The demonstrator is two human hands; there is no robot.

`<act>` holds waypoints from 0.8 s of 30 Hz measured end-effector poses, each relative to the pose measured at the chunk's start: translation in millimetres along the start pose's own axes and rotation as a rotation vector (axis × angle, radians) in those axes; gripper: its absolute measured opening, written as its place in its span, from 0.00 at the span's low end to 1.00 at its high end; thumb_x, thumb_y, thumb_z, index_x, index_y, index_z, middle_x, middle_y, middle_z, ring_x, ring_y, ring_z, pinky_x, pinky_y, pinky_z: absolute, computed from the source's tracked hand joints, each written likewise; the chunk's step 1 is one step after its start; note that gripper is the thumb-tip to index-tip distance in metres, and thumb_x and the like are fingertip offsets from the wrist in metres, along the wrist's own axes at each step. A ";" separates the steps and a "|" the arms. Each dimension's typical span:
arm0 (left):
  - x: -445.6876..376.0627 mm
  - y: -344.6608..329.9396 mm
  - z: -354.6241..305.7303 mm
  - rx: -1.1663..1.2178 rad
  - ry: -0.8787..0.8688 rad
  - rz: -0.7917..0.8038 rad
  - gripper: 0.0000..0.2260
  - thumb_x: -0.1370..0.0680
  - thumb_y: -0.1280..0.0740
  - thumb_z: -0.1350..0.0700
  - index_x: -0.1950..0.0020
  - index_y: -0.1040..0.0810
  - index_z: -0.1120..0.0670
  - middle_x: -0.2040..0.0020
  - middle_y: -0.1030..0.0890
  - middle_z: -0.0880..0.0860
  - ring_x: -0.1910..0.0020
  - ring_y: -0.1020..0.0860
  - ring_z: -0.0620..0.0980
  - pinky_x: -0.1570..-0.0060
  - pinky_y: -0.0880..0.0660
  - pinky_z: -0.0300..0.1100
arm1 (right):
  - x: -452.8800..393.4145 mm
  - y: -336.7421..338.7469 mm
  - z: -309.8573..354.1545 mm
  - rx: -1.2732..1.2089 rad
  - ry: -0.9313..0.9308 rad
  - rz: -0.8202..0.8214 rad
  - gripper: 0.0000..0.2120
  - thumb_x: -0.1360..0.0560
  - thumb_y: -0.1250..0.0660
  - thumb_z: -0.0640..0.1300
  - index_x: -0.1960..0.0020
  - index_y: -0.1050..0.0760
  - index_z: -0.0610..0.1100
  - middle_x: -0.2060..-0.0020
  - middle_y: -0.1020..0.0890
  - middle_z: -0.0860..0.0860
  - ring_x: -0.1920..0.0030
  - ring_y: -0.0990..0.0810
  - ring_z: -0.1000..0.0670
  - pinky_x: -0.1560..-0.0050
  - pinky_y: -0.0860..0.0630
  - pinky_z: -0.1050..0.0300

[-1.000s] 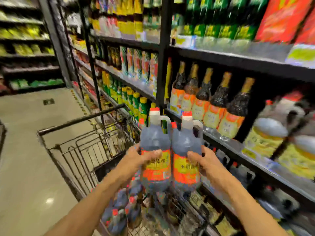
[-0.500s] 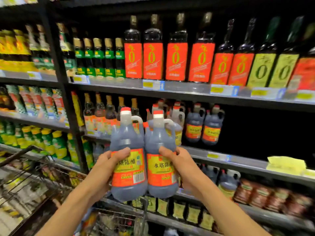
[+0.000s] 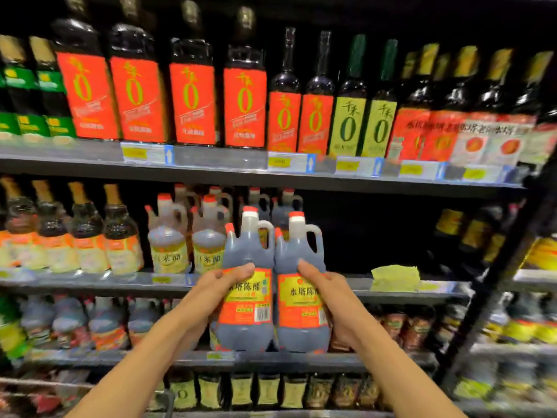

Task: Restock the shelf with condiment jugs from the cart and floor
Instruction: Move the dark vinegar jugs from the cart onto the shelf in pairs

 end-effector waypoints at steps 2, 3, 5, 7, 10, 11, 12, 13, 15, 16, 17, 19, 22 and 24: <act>-20.8 -3.2 -0.5 -0.011 0.008 -0.004 0.29 0.36 0.22 0.40 0.44 0.15 0.58 0.46 0.14 0.60 0.46 0.16 0.62 0.40 0.22 0.58 | -19.3 8.9 -0.6 0.004 -0.013 -0.005 0.25 0.28 0.27 0.57 0.43 0.18 0.36 0.51 0.13 0.41 0.50 0.13 0.40 0.46 0.17 0.45; -31.1 -4.0 -1.2 -0.015 0.009 -0.009 0.28 0.34 0.22 0.41 0.43 0.16 0.59 0.46 0.14 0.60 0.46 0.16 0.61 0.42 0.21 0.57 | -29.9 12.6 -0.4 0.000 -0.014 -0.005 0.25 0.28 0.27 0.56 0.44 0.18 0.36 0.51 0.13 0.41 0.51 0.13 0.41 0.49 0.17 0.47; -49.2 -4.2 -3.7 -0.023 0.011 -0.029 0.27 0.32 0.22 0.43 0.42 0.17 0.60 0.47 0.14 0.59 0.48 0.15 0.59 0.48 0.19 0.50 | -50.4 18.5 1.7 0.006 -0.014 -0.005 0.25 0.28 0.27 0.56 0.44 0.18 0.35 0.52 0.13 0.41 0.52 0.13 0.42 0.52 0.16 0.49; -66.7 -3.3 -6.8 -0.035 -0.008 -0.044 0.29 0.35 0.22 0.41 0.41 0.17 0.59 0.48 0.13 0.58 0.49 0.14 0.57 0.54 0.19 0.46 | -69.3 23.5 5.2 0.041 -0.005 -0.001 0.27 0.30 0.26 0.58 0.45 0.18 0.36 0.53 0.13 0.42 0.52 0.13 0.42 0.48 0.17 0.47; -89.7 0.8 -10.3 -0.050 -0.035 -0.098 0.23 0.30 0.22 0.45 0.41 0.18 0.56 0.51 0.13 0.55 0.53 0.14 0.53 0.59 0.20 0.43 | -93.9 29.6 11.4 0.094 0.010 0.009 0.27 0.30 0.26 0.59 0.43 0.18 0.38 0.52 0.13 0.43 0.51 0.13 0.43 0.43 0.18 0.42; -96.0 1.8 -11.7 -0.052 -0.040 -0.118 0.20 0.29 0.24 0.46 0.42 0.19 0.56 0.52 0.12 0.54 0.54 0.13 0.52 0.60 0.20 0.43 | -101.0 31.2 13.0 0.100 0.017 0.017 0.27 0.30 0.26 0.59 0.43 0.18 0.38 0.51 0.13 0.43 0.50 0.13 0.42 0.42 0.19 0.41; -101.5 2.7 -13.5 -0.051 -0.044 -0.134 0.18 0.28 0.25 0.47 0.43 0.19 0.55 0.53 0.12 0.53 0.56 0.13 0.51 0.60 0.20 0.44 | -107.2 32.5 14.4 0.100 0.023 0.024 0.27 0.30 0.26 0.59 0.42 0.18 0.39 0.51 0.13 0.42 0.50 0.13 0.42 0.41 0.19 0.40; -106.5 3.7 -15.4 -0.051 -0.051 -0.147 0.18 0.28 0.25 0.48 0.42 0.20 0.55 0.53 0.12 0.53 0.56 0.13 0.51 0.60 0.20 0.44 | -112.8 33.5 15.5 0.099 0.031 0.029 0.27 0.30 0.25 0.60 0.42 0.18 0.39 0.51 0.13 0.42 0.49 0.13 0.41 0.41 0.19 0.39; -116.3 6.2 -19.4 -0.052 -0.079 -0.158 0.21 0.29 0.24 0.49 0.40 0.21 0.55 0.52 0.13 0.53 0.54 0.13 0.51 0.59 0.20 0.45 | -122.9 35.4 17.2 0.107 0.044 0.033 0.28 0.31 0.25 0.60 0.42 0.19 0.39 0.51 0.13 0.42 0.50 0.13 0.41 0.43 0.19 0.40; -120.6 7.2 -20.9 -0.055 -0.092 -0.160 0.22 0.30 0.23 0.48 0.39 0.21 0.54 0.51 0.13 0.53 0.53 0.14 0.52 0.57 0.20 0.46 | -126.9 36.3 18.1 0.118 0.049 0.033 0.28 0.31 0.25 0.60 0.42 0.19 0.39 0.51 0.13 0.43 0.51 0.13 0.42 0.44 0.18 0.41; -124.9 8.5 -21.9 -0.057 -0.100 -0.167 0.24 0.32 0.23 0.48 0.39 0.21 0.54 0.50 0.13 0.53 0.52 0.14 0.52 0.55 0.19 0.48 | -130.5 37.1 18.5 0.131 0.054 0.034 0.28 0.31 0.25 0.60 0.42 0.19 0.39 0.52 0.13 0.43 0.51 0.13 0.42 0.46 0.17 0.43; -131.3 11.6 -23.3 -0.043 -0.109 -0.202 0.26 0.33 0.21 0.48 0.39 0.22 0.55 0.51 0.13 0.53 0.53 0.14 0.53 0.55 0.19 0.49 | -137.4 38.9 18.3 0.142 0.060 0.030 0.28 0.30 0.25 0.59 0.42 0.20 0.38 0.53 0.12 0.44 0.52 0.13 0.43 0.47 0.17 0.44; -138.3 13.3 -25.5 -0.020 -0.115 -0.256 0.23 0.32 0.21 0.51 0.42 0.26 0.55 0.52 0.14 0.54 0.54 0.14 0.53 0.56 0.18 0.50 | -147.4 42.9 18.2 0.106 0.069 0.014 0.27 0.32 0.23 0.57 0.42 0.20 0.38 0.53 0.12 0.43 0.52 0.13 0.43 0.46 0.17 0.43; -143.0 13.8 -27.8 -0.003 -0.147 -0.283 0.24 0.33 0.20 0.53 0.44 0.27 0.56 0.50 0.15 0.56 0.52 0.14 0.54 0.52 0.18 0.53 | -152.9 45.0 21.7 0.072 0.114 0.012 0.27 0.35 0.22 0.55 0.42 0.19 0.40 0.52 0.12 0.44 0.51 0.13 0.44 0.46 0.18 0.43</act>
Point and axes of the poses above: each hand's wrist, its own x-axis away from the middle knuckle, its own y-axis out of the back of the hand, z = x × y, the point moved 6 cm from there along -x, towards the middle knuckle
